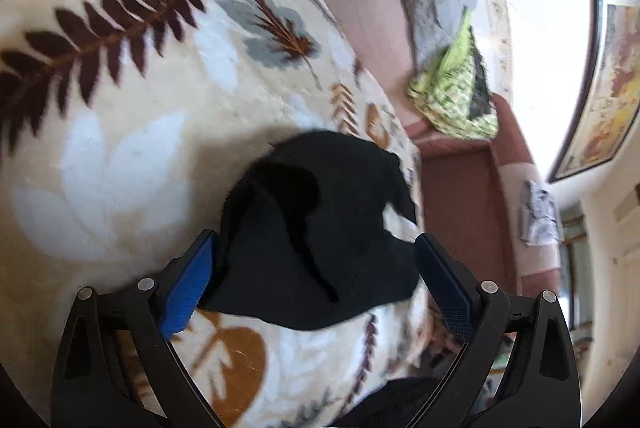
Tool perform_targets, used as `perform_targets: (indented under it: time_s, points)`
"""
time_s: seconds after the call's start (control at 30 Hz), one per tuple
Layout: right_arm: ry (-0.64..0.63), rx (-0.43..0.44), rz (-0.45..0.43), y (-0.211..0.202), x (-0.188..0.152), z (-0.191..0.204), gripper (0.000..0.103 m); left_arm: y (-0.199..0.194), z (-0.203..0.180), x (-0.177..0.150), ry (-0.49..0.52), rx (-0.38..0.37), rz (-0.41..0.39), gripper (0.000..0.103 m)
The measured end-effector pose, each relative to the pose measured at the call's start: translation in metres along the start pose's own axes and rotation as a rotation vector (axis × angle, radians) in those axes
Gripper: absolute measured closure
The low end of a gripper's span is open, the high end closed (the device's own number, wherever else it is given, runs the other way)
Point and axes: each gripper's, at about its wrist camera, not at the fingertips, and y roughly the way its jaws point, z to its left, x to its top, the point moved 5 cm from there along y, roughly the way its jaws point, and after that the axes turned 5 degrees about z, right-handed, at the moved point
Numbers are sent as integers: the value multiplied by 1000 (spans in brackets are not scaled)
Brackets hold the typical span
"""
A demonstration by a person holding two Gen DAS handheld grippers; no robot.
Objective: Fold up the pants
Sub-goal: 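Grasp the black pants' waistband edge with the left gripper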
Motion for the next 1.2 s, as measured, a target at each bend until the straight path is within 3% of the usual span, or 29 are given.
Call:
perform_targets:
  time_s: [0.07, 0.23, 0.37, 0.53, 0.7, 0.77, 0.8, 0.9, 0.97, 1.0, 1.03, 1.13, 1.2]
  points:
    - [-3, 2, -1, 0, 0, 1, 8, 1, -3, -4, -5, -24, 30, 5]
    - [-6, -5, -2, -1, -2, -1, 8, -19, 17, 1, -86, 91, -72, 5]
    - [1, -8, 0, -1, -3, -4, 8, -10, 15, -9, -111, 141, 0, 5]
    - [3, -12, -4, -3, -5, -8, 8, 0, 14, -19, -169, 115, 45, 5]
    - [5, -11, -8, -5, -5, -8, 8, -6, 11, -11, -188, -11, -41, 5]
    - [3, -11, -8, -6, -7, -9, 8, -6, 7, -12, -177, -58, -33, 6]
    - [3, -14, -7, -6, -7, -10, 8, -5, 6, -12, -168, -46, -27, 8]
    - [20, -16, -4, -6, -8, -15, 8, 0, 8, -14, -131, 95, 1, 25]
    - [42, -14, -4, -6, -8, -19, 8, 4, 9, -15, -102, 205, 16, 44]
    - [67, -8, -7, -7, -7, -24, 8, 5, 8, -15, -83, 246, 17, 46]
    - [99, -2, -10, -8, -7, -30, 8, 7, 7, -15, -65, 284, 14, 56]
    - [295, 12, -57, -18, -11, -73, 8, 11, 5, -17, -6, 385, 3, 79]
    - [476, 45, -94, -26, -23, -111, 8, 15, -2, -20, 48, 397, 1, 81]
